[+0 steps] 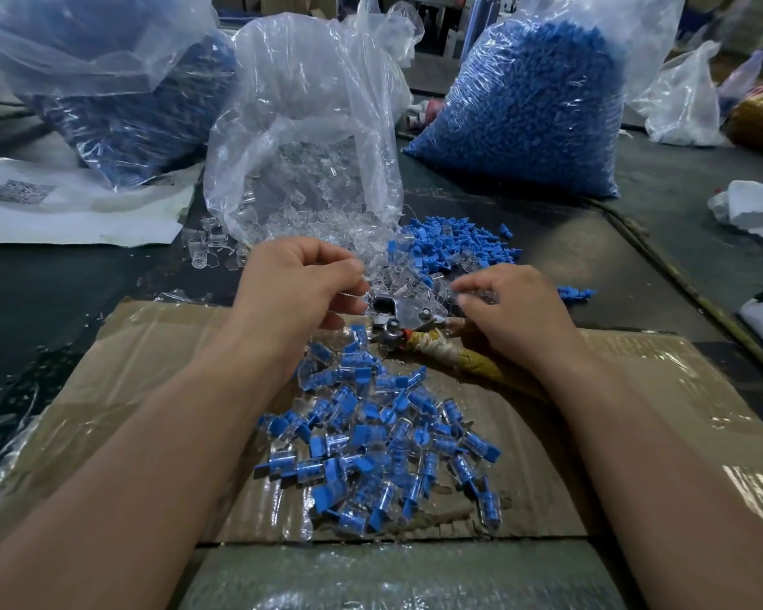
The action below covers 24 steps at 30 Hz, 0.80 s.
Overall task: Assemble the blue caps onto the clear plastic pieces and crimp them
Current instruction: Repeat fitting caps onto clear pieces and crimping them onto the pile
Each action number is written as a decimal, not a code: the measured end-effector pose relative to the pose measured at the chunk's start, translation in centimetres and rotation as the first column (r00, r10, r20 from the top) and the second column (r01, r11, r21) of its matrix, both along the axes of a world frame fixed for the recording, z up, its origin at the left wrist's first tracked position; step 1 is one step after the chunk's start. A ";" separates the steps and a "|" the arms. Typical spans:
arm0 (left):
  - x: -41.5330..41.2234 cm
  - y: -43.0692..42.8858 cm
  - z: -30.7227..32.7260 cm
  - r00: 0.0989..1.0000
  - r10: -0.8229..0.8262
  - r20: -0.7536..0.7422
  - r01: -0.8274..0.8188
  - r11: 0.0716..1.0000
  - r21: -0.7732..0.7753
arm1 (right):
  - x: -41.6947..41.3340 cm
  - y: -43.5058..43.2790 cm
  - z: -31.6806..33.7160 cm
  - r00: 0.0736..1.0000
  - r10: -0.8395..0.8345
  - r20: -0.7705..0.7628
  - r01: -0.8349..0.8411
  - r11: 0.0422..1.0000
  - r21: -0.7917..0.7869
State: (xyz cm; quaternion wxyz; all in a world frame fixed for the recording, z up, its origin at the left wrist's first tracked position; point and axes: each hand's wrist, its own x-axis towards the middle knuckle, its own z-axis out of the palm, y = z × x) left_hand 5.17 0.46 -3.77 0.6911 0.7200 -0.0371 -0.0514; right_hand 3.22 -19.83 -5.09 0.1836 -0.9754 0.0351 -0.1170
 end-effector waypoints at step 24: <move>-0.1 -0.1 0.1 0.998 0.062 0.022 -0.061 0.997 -0.049 | 0.8 -0.4 -0.5 0.997 -0.009 -0.077 0.021 0.987 0.158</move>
